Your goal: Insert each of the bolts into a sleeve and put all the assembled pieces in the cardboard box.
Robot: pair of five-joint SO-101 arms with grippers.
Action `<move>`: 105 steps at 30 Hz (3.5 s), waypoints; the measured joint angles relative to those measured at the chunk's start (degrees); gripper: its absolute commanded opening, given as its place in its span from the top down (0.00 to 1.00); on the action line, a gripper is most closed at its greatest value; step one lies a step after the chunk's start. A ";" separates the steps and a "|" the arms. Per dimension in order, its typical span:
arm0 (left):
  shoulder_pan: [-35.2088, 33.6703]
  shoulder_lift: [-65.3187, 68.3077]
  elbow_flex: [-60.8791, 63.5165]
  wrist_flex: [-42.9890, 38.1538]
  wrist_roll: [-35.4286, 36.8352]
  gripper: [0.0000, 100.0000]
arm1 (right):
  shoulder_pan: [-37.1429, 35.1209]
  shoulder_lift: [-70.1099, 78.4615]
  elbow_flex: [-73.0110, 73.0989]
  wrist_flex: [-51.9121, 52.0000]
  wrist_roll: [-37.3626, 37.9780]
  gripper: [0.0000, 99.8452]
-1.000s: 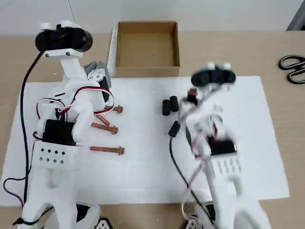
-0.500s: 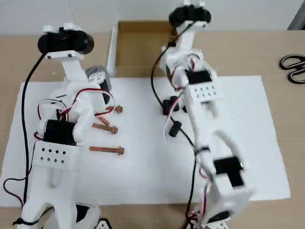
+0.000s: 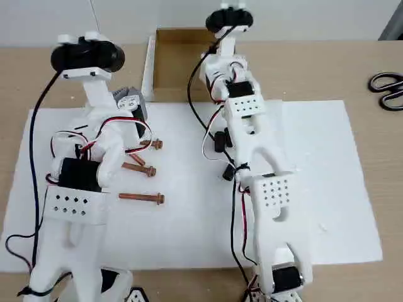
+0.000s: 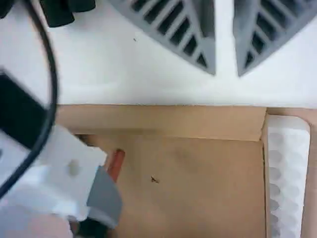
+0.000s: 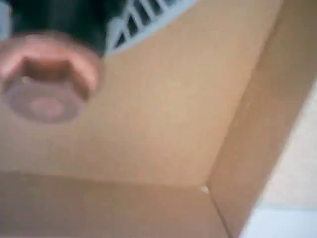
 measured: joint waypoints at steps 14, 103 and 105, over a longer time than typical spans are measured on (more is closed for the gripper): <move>0.00 0.00 0.00 3.87 0.00 0.99 | 0.00 10.29 -18.90 12.84 0.62 0.82; 0.00 -24.09 18.37 15.12 0.00 0.99 | 6.24 -19.78 21.45 55.38 -26.99 0.83; 0.00 -24.09 18.37 15.12 0.00 0.99 | 6.24 -19.78 21.45 54.59 -26.99 0.83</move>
